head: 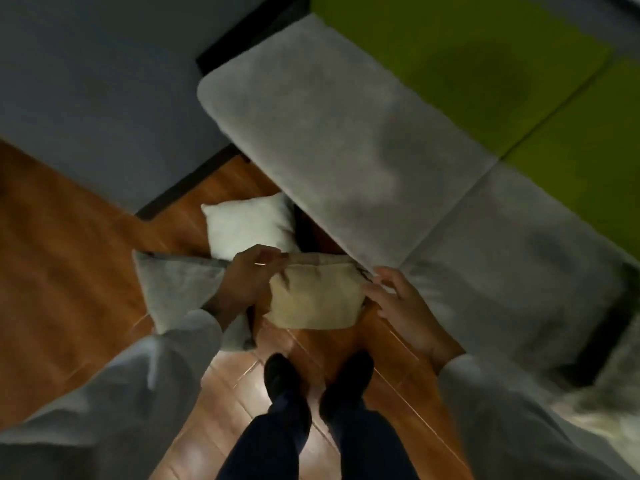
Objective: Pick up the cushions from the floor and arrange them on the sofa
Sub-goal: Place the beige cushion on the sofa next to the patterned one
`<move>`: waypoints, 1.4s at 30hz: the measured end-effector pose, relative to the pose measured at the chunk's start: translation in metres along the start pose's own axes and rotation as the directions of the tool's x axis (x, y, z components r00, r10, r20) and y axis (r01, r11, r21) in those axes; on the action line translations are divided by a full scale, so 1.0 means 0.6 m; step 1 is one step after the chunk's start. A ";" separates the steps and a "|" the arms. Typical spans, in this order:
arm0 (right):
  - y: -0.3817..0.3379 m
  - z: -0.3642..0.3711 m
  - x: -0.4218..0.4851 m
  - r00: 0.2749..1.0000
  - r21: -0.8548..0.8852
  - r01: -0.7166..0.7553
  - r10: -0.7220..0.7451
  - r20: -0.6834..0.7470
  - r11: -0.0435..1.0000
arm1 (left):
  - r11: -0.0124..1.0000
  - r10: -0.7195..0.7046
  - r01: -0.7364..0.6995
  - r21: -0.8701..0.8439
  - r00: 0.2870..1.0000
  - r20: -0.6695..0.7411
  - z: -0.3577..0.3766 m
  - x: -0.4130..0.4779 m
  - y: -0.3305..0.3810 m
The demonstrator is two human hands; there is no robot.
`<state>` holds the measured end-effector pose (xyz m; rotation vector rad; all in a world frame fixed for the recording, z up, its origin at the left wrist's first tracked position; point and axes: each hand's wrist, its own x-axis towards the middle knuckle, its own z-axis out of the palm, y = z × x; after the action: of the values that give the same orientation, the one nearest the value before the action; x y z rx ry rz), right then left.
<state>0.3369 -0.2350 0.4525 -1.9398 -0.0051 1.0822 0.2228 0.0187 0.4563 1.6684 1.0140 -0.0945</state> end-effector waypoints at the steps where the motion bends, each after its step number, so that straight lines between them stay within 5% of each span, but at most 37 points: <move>1: 0.019 0.018 0.031 0.999 -0.048 -0.040 0.041 0.014 0.998 | 0.999 -0.035 0.035 -0.005 0.999 -0.010 -0.012 0.010 -0.037; 6: 0.162 0.060 0.209 0.975 -0.182 -0.201 0.215 0.062 0.963 | 0.975 -0.221 0.221 0.026 0.975 -0.009 -0.007 0.081 -0.205; 10: 0.291 0.066 0.346 0.980 -0.235 -0.171 0.191 0.064 0.957 | 0.959 -0.283 0.283 0.001 0.959 0.013 0.057 0.187 -0.348; 15: 0.410 0.090 0.464 0.918 0.014 -0.393 0.393 -0.054 0.919 | 0.959 -0.205 0.231 -0.167 0.966 0.157 0.161 0.306 -0.471; 20: 0.471 0.089 0.549 0.962 0.173 -0.273 0.269 0.043 0.946 | 0.862 -0.341 0.378 -0.338 0.925 0.166 0.220 0.408 -0.546; 31: 0.391 0.148 0.451 0.922 0.377 -0.381 0.376 0.091 0.844 | 0.838 -0.451 0.393 -0.380 0.890 -0.074 0.150 0.328 -0.506; 42: 0.057 0.086 0.166 0.961 0.497 -0.257 0.274 0.039 0.829 | 0.945 -0.244 0.223 -0.238 0.968 -0.063 -0.103 0.149 -0.156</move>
<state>0.3498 -0.1809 0.3492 -1.5085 0.5323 1.0967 0.1918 0.1206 0.3602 1.3486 1.2425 -0.0546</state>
